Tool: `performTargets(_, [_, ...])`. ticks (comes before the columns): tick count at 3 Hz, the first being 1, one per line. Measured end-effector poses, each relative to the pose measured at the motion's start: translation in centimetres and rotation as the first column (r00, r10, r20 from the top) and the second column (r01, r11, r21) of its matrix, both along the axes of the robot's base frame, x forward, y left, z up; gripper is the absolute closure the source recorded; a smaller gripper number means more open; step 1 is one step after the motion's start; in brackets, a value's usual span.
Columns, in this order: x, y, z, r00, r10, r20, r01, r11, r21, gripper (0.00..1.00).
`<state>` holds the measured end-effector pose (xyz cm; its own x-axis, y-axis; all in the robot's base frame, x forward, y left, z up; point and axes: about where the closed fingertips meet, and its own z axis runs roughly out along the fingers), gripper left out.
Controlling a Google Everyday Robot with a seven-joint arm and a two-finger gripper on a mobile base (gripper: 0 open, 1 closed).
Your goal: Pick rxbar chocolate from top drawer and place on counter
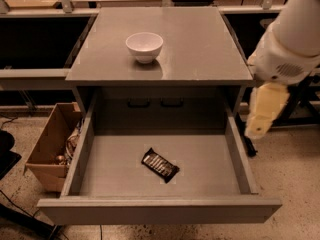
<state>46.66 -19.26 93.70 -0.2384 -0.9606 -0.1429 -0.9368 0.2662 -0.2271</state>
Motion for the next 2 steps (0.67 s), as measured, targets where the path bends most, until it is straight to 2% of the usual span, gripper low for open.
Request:
performTargets(1, [3.2, 2.2, -5.5, 0.9961, -0.072, -0.05, 0.07, 0.997, -0.045, 0.0])
performTargets(2, [5.4, 5.8, -13.0, 0.9822, -0.174, -0.07, 0.169, 0.983, -0.068, 0.0])
